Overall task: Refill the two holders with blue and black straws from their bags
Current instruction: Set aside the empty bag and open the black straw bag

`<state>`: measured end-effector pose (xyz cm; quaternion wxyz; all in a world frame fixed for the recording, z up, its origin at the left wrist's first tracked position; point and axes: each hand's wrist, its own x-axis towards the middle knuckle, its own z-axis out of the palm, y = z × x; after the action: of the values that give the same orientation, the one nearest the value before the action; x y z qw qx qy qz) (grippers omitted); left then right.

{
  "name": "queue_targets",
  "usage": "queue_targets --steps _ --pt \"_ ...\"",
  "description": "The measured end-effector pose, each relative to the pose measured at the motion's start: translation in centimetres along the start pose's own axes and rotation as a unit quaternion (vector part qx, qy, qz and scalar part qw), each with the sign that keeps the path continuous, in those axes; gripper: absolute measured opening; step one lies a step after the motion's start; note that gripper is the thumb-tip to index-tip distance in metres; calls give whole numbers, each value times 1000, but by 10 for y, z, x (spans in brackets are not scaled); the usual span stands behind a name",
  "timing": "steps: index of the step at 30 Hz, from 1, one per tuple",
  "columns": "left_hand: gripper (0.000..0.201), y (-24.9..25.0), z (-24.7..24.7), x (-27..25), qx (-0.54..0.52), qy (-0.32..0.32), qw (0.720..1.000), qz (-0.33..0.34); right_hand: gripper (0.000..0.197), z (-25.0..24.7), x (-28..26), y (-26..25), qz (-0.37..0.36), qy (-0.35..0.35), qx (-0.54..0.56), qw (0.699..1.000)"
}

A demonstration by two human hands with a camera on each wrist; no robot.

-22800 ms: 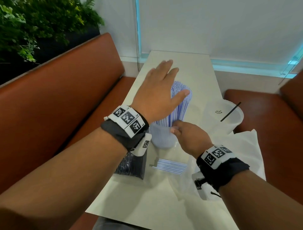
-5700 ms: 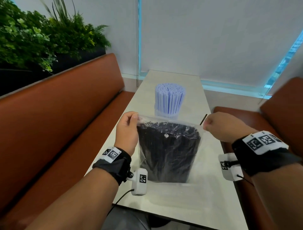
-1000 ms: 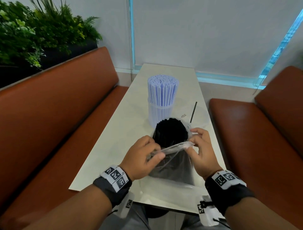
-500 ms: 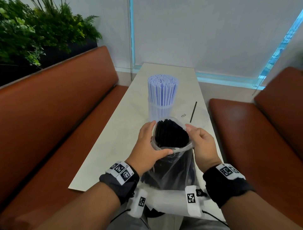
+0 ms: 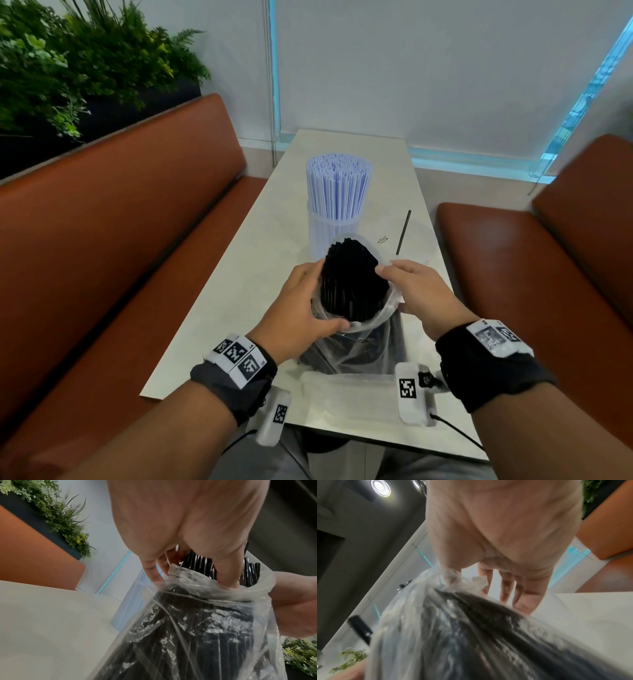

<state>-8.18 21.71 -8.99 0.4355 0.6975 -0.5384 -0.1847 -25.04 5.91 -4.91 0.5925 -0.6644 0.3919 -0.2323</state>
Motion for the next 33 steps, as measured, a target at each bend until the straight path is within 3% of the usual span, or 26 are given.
queue_targets --steps 3,7,11,14,18,22,27,30,33 --pt "103 -2 -1 -2 9 -3 1000 5 21 1 6 -5 22 15 -21 999" --pt "108 -2 2 -2 -37 4 999 -16 17 4 10 -4 -26 34 -60 997" --pt "96 2 -9 9 -63 4 998 -2 11 8 14 -3 -9 101 32 994" --pt "96 1 -16 13 -78 -24 997 9 20 7 16 -2 -2 78 36 996" --pt "94 0 -16 15 -88 -71 994 4 26 11 17 -3 -3 -5 -17 1000" --pt "91 3 -20 20 -95 -104 990 15 40 12 24 -2 38 23 -17 999" --pt "83 5 -25 25 -86 -124 988 27 21 13 30 7 28 4 46 999" --pt "75 0 -26 28 -77 -134 988 19 18 7 30 17 29 46 54 997" --pt "65 -8 -23 26 -49 -140 989 2 8 0 27 37 -25 135 -60 989"
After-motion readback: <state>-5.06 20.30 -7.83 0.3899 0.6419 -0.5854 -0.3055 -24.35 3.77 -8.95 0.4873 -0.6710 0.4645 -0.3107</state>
